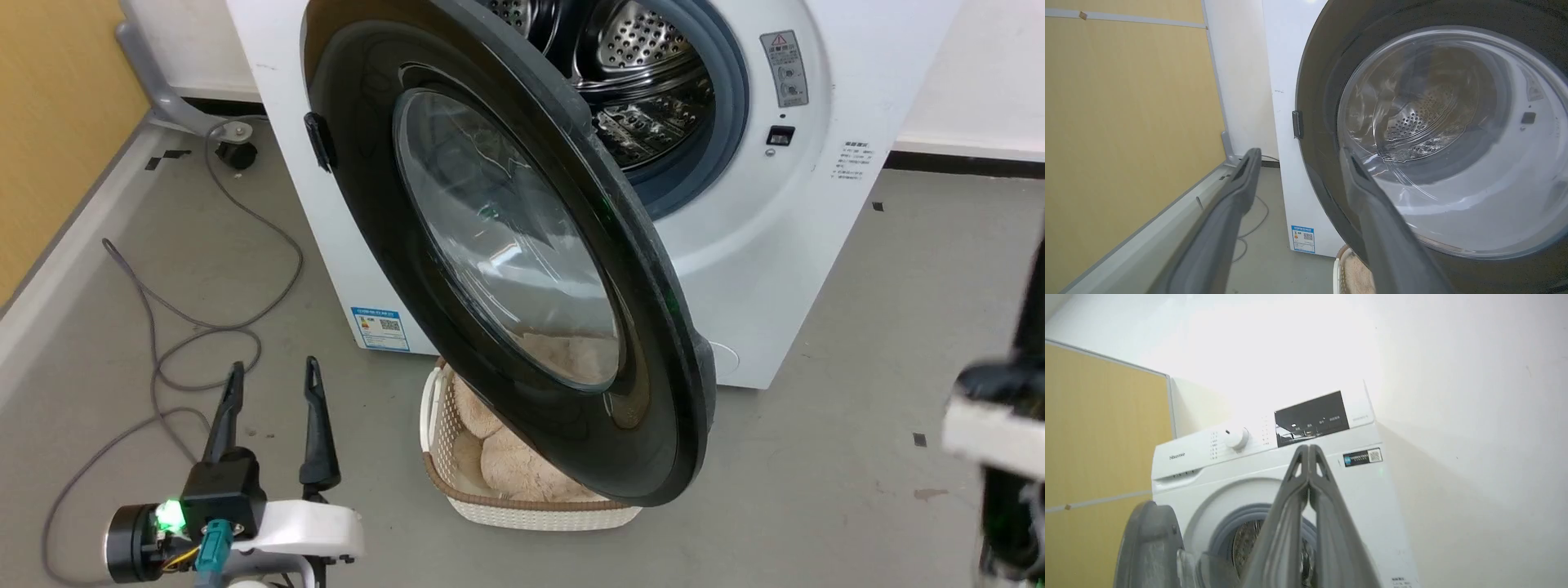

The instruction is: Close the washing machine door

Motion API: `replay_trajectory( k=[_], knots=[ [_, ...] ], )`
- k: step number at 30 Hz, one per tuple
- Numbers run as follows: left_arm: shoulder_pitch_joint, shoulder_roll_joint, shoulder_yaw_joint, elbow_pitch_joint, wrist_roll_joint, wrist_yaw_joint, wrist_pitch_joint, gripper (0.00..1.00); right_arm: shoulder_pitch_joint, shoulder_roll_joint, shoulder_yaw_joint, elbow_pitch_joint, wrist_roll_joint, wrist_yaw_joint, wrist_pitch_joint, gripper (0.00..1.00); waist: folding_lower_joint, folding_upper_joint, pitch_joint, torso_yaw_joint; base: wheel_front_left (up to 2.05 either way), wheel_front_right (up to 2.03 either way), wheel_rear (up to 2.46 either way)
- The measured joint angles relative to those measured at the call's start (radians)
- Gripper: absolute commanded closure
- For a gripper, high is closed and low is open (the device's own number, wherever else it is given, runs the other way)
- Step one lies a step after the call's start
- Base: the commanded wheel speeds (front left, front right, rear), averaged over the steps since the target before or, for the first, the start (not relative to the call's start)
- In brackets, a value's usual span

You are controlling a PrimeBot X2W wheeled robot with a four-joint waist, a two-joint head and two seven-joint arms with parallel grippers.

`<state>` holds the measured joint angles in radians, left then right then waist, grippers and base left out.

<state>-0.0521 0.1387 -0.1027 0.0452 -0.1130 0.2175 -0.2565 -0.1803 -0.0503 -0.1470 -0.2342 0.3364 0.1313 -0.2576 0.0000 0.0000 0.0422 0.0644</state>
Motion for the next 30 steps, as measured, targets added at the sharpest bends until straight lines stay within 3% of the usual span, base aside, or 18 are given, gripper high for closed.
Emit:
replay_trajectory(
  k=[4,8,11,14,18,22,30],
  knots=[
    [0.0,-0.016,0.009,-0.003,0.009,-0.018,0.0,0.0,-0.103,0.0,0.045,-0.12,0.133,0.0,0.0,1.0,0.0,0.0,0.003,0.001,0.0,0.0,0.0],
    [0.0,-0.031,0.022,-0.009,0.014,-0.036,0.0,0.0,-0.162,-0.001,0.159,-0.214,0.255,0.0,-0.001,1.0,0.0,0.0,0.006,0.006,0.0,0.0,0.0],
    [0.0,-0.038,0.035,-0.016,0.015,-0.046,0.0,0.0,-0.169,-0.005,0.269,-0.25,0.282,0.0,-0.001,1.0,0.0,0.0,0.01,0.01,0.0,0.0,0.0],
    [0.0,-0.047,0.05,-0.023,0.021,-0.053,0.0,0.0,-0.171,-0.049,0.401,-0.259,0.29,0.0,-0.001,1.0,0.0,0.0,0.014,0.011,0.0,0.0,0.0],
    [0.0,-0.057,0.062,-0.028,0.029,-0.06,0.0,0.0,-0.171,-0.158,0.588,-0.233,0.258,0.0,-0.001,1.0,0.0,0.0,0.017,0.011,0.0,0.0,0.0],
    [0.0,-0.062,0.076,-0.032,0.041,-0.063,0.0,0.0,-0.164,-0.226,0.717,-0.165,0.204,0.0,-0.001,1.0,0.0,0.0,0.021,0.011,0.0,0.0,0.0],
    [0.0,-0.07,0.086,-0.042,0.05,-0.063,0.0,0.0,-0.066,-0.266,0.835,0.019,0.157,0.0,0.0,1.0,0.0,0.0,0.035,0.005,0.0,0.0,0.0]
  ],
)
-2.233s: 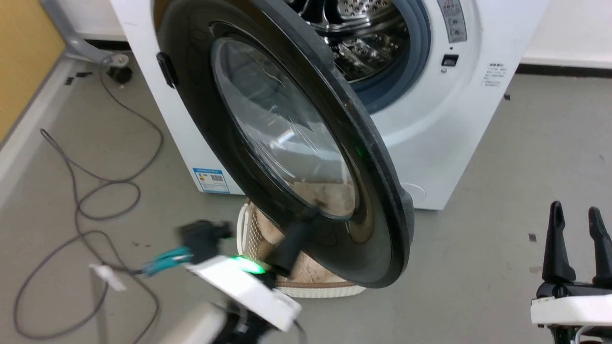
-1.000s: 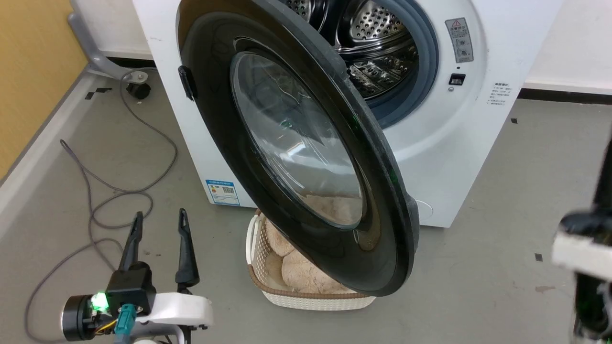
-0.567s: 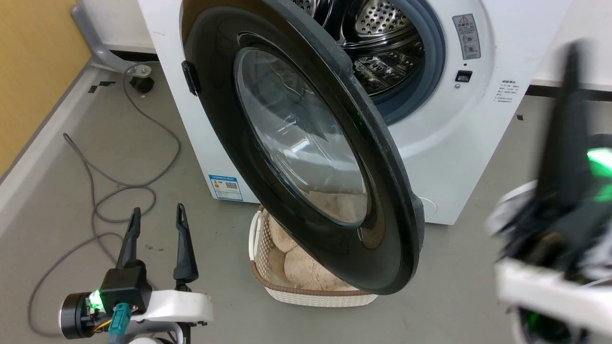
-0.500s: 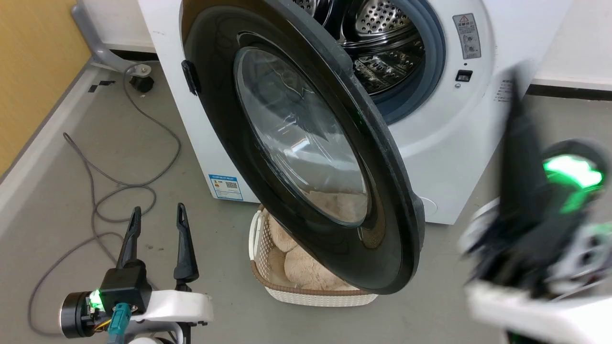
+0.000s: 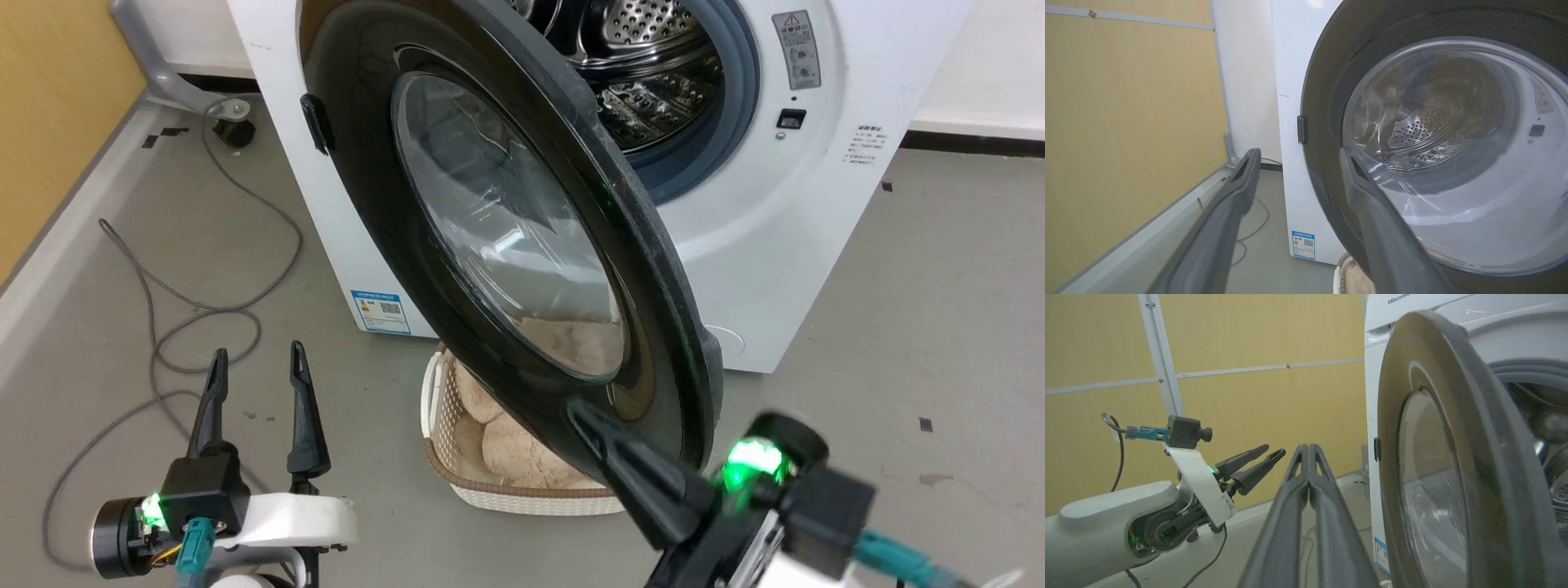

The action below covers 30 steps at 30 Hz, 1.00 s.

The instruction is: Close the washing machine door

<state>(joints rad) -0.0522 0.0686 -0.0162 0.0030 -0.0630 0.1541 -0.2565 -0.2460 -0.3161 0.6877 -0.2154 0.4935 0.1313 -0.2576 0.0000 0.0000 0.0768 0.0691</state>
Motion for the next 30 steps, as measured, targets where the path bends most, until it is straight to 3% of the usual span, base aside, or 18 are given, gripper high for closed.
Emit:
replay_trajectory(
  k=[5,11,19,30],
  knots=[
    [0.0,-0.004,0.006,-0.007,0.006,0.0,0.0,0.0,0.052,-0.006,-0.009,0.109,-0.044,0.0,0.0,1.0,0.0,0.0,0.018,-0.009,0.0,0.0,0.0],
    [-0.006,-0.011,0.003,-0.012,0.01,0.0,0.0,0.0,0.068,-0.007,-0.092,0.21,-0.062,0.0,0.0,1.0,0.0,0.0,0.048,-0.021,0.0,0.0,0.0],
    [-0.044,-0.014,-0.007,-0.023,0.016,-0.005,0.0,0.0,0.063,0.004,-0.222,0.249,-0.057,0.001,0.0,1.0,0.0,0.0,0.105,-0.033,0.0,0.0,0.0],
    [-0.139,-0.016,-0.047,-0.047,0.016,-0.007,0.0,0.0,-0.163,-0.025,-0.4,0.398,-0.072,0.001,0.0,1.0,0.0001,0.0,0.23,-0.028,0.0,0.0,0.0]
  ],
)
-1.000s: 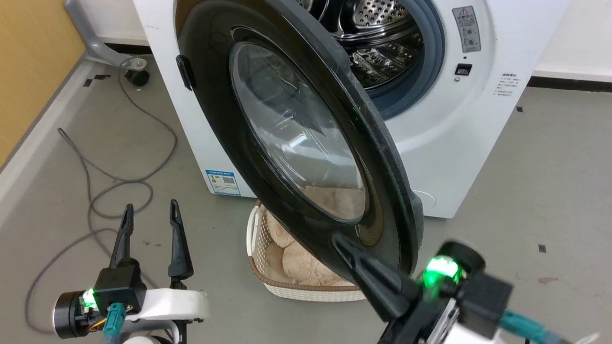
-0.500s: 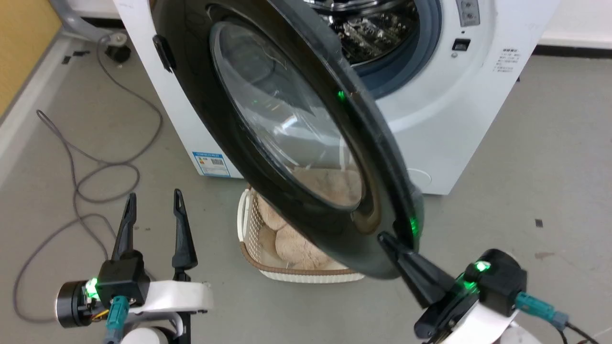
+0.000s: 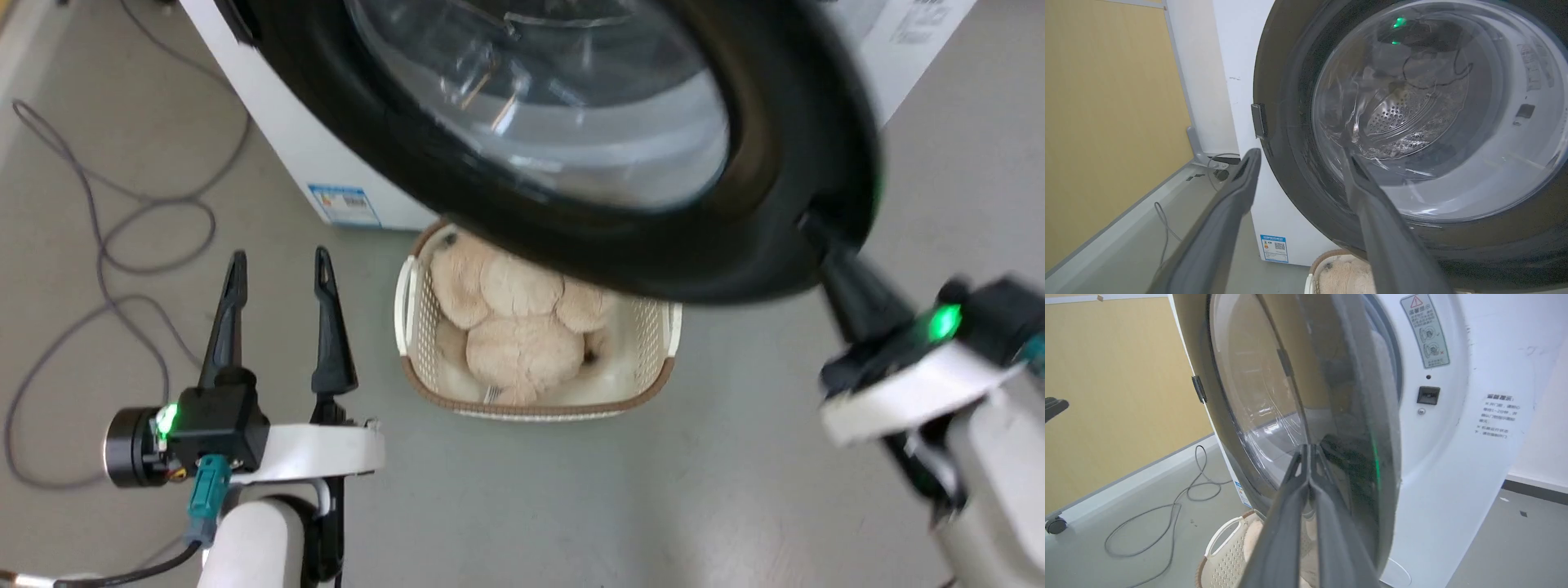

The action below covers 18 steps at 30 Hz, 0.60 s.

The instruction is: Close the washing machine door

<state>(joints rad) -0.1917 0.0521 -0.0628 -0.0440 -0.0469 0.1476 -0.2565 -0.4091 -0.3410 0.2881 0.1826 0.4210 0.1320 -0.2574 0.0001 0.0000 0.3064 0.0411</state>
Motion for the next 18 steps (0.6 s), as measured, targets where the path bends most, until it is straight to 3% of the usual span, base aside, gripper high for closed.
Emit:
replay_trajectory(
  k=[18],
  knots=[
    [-0.097,-0.002,-0.052,-0.021,-0.018,0.018,0.0,0.0,-0.453,-0.106,-0.066,0.356,-0.016,0.0,0.0,1.0,0.0001,0.0,0.156,0.062,0.0,0.0,0.0]
  ],
)
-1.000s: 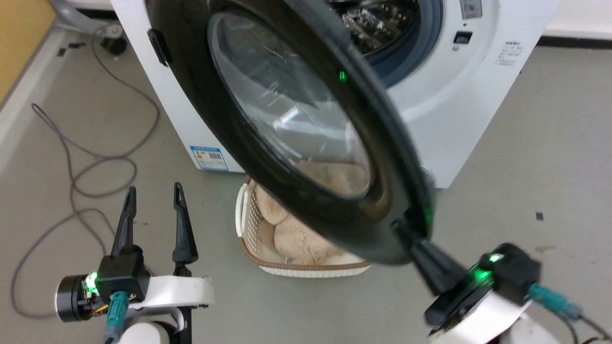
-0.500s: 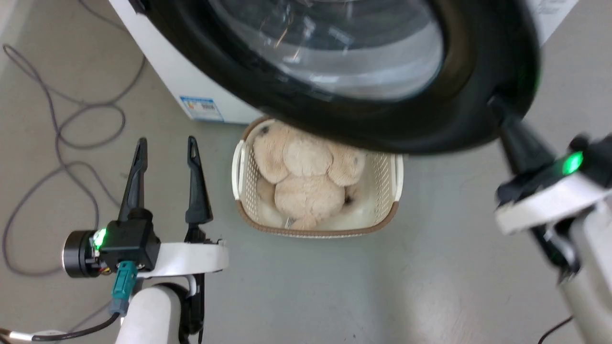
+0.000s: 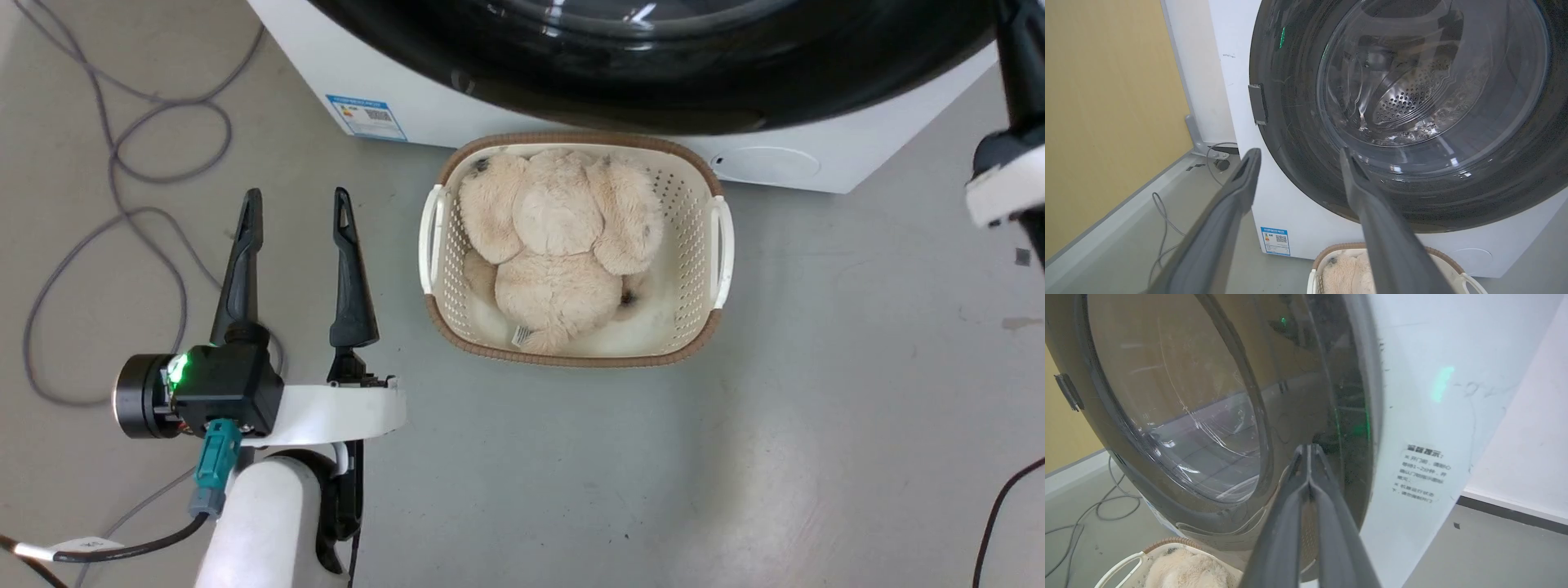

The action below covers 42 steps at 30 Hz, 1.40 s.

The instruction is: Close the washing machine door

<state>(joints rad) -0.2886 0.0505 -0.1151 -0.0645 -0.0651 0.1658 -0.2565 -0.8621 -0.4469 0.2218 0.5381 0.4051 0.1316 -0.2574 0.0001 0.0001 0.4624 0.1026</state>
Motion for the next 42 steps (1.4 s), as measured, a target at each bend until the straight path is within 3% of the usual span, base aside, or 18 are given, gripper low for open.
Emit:
replay_trajectory(
  k=[11,17,24,29,35,36,38,42],
  knots=[
    [0.0,0.0,0.008,0.004,-0.007,0.016,0.0,0.0,-0.044,0.023,-0.009,0.085,-0.026,0.0,0.0,1.0,-0.0001,0.0,-0.017,0.004,0.0,0.0,0.0],
    [0.029,0.0,0.035,0.021,-0.003,0.016,0.0,0.0,0.051,0.064,-0.138,-0.088,-0.114,0.0,0.0,1.0,-0.0001,0.0,-0.083,-0.013,0.0,0.0,0.0],
    [0.085,-0.001,0.065,0.044,0.011,0.006,0.0,0.0,0.214,0.179,-0.319,-0.366,-0.253,0.0,0.0,1.0,-0.0001,0.0,-0.191,-0.046,0.0,0.0,0.0],
    [0.143,-0.001,0.084,0.063,0.018,-0.002,0.0,0.0,0.344,0.266,-0.339,-0.451,-0.274,0.0,0.0,1.0,-0.0002,0.0,-0.274,-0.072,0.0,0.0,0.0],
    [0.222,0.0,0.099,0.083,0.021,-0.003,0.0,0.0,0.514,0.325,-0.29,-0.449,-0.281,0.0,0.0,1.0,-0.0002,0.0,-0.376,-0.099,0.0,0.0,0.0],
    [0.232,0.0,0.1,0.086,0.023,-0.003,0.0,0.0,0.537,0.33,-0.272,-0.442,-0.277,0.0,0.0,0.7,-0.0003,0.0,-0.39,-0.103,0.0,0.0,0.0],
    [0.254,0.0,0.099,0.088,0.031,-0.004,0.0,0.0,0.581,0.342,-0.24,-0.426,-0.272,0.0,0.0,0.0,-0.0003,0.0,-0.419,-0.111,0.0,0.0,0.0],
    [0.286,0.0,0.1,0.087,0.036,-0.01,0.0,0.0,0.652,0.374,-0.224,-0.406,-0.249,0.0,0.0,0.0,-0.0003,0.0,-0.456,-0.127,0.0,0.0,0.0]
  ],
)
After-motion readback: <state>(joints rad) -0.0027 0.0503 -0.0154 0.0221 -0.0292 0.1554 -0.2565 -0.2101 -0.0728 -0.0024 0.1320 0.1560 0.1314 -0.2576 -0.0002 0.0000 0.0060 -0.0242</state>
